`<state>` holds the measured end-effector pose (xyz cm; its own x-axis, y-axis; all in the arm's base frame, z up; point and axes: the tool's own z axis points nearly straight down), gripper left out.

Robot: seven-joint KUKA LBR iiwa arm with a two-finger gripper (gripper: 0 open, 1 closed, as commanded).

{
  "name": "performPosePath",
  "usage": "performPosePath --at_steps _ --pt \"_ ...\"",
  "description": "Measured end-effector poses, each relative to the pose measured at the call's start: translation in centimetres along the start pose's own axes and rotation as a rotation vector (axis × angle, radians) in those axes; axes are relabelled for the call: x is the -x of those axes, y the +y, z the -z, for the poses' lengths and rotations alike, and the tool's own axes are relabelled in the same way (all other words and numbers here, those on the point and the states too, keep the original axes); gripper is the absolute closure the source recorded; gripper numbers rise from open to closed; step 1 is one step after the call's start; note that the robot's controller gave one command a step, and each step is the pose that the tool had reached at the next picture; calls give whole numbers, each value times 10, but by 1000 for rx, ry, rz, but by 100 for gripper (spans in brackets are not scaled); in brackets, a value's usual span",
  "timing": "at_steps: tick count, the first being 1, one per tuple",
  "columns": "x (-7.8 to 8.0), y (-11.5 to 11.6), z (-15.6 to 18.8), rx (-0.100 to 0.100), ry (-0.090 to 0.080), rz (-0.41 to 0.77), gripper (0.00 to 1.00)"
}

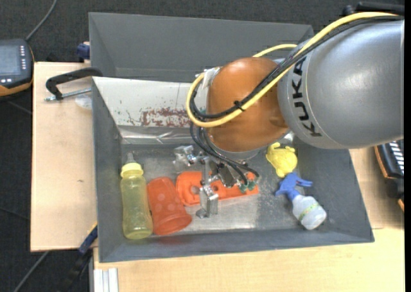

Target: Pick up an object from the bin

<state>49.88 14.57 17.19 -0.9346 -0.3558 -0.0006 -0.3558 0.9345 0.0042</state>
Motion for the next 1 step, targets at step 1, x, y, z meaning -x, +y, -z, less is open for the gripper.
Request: performPosePath --at_steps 1 --pt "-6 -15 -29 -1 -1 184 0"
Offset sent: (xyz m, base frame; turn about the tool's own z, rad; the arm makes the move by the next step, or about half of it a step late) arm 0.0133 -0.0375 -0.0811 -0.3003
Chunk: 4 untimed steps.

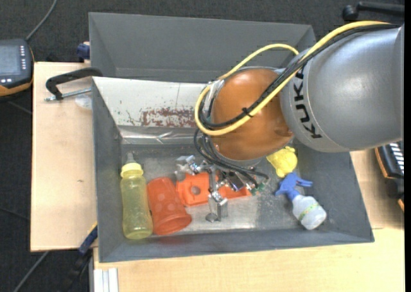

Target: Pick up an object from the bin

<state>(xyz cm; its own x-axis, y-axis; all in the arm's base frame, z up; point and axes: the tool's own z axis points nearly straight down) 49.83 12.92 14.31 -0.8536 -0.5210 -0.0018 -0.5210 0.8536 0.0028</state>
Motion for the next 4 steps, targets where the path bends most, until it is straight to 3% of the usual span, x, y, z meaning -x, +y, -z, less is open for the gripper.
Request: performPosePath --at_steps 1,2,3,4 --pt "2 -21 -46 0 -3 112 0" --pt "35 -16 -72 -1 -7 553 100" --pt "35 -16 -72 -1 -7 554 100" --pt "26 -13 126 -8 -20 608 100"
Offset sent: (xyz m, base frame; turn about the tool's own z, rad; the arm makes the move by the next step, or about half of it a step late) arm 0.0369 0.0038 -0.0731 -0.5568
